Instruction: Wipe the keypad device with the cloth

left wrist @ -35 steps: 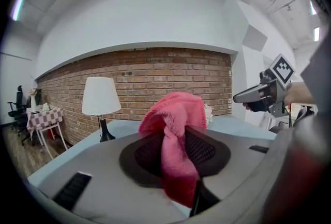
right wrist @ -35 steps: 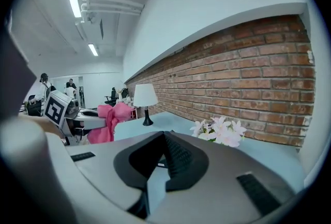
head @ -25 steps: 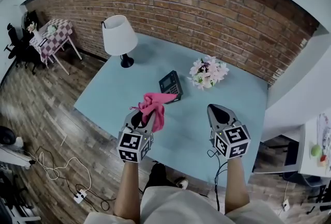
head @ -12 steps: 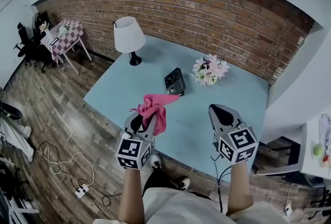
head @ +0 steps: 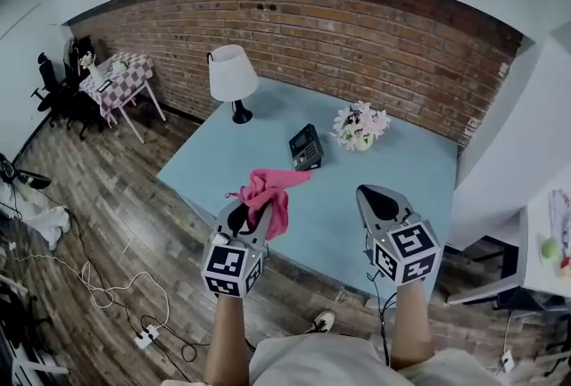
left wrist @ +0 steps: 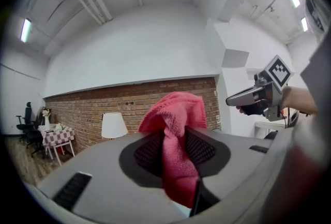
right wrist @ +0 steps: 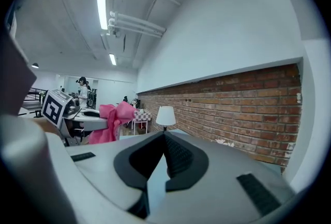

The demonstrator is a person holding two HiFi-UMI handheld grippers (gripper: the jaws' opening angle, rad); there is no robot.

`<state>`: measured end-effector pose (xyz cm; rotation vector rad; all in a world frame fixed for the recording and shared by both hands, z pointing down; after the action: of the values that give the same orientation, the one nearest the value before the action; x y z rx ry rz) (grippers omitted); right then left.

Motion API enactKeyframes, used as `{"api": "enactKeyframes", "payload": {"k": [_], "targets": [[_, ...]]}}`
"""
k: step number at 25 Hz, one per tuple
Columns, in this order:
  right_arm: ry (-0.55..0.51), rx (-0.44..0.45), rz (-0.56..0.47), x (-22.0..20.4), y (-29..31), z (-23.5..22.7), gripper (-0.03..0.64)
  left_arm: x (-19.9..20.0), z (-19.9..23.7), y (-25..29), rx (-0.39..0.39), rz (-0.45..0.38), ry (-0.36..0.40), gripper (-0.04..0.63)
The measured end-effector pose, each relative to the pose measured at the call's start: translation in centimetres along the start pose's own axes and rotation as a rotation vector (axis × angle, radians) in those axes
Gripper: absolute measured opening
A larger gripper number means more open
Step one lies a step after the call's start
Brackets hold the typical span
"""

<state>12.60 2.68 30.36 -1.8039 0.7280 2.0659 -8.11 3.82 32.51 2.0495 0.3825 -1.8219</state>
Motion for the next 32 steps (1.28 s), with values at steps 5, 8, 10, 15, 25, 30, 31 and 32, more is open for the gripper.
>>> {"api": "enactKeyframes", "payload": {"k": [5,8,10,15,25,30,31,32], "targets": [[0.01,0.019,0.002,0.4,-3.4,4.1,0.014,0.9,-1.8,-4.8,-0.014,-0.006,0.005,0.149],[0.011,0.029,0.002,0.5,-5.8,6.7,0.012,0.9,-3.0,-8.3,-0.012,-0.006,0.007,0.149],[0.005,0.032,-0.004,0.9,-7.4,8.3,0.012,1.1,-3.6,-10.7,-0.005,-0.011,0.002,0.149],[-0.028,0.039,-0.018,2.0,-11.6,11.9,0.012,1.7,-5.6,-16.2,0.011,-0.031,-0.011,0.149],[-0.044,0.04,-0.029,2.3,-18.3,16.7,0.012,3.1,-8.9,-23.9,0.019,-0.06,0.009,0.149],[-0.049,0.036,-0.022,1.8,-20.3,18.3,0.012,3.1,-9.7,-26.3,0.02,-0.066,0.005,0.149],[-0.051,0.035,-0.021,1.8,-20.6,18.4,0.012,3.1,-9.9,-26.6,0.019,-0.067,0.005,0.149],[-0.054,0.035,-0.02,1.8,-20.8,18.6,0.011,3.0,-10.0,-26.8,0.019,-0.067,0.004,0.149]]}}
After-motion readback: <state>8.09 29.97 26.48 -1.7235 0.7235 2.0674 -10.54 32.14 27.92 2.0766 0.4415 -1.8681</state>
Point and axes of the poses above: the fingertips, and each gripper's own axes: y forward along the fingers, z to its left, x out of its top, the point moved 2 cm from there along -y, backward along the fingers, and after that the axes turned 2 degrees about -y, right-handed, at the moved point
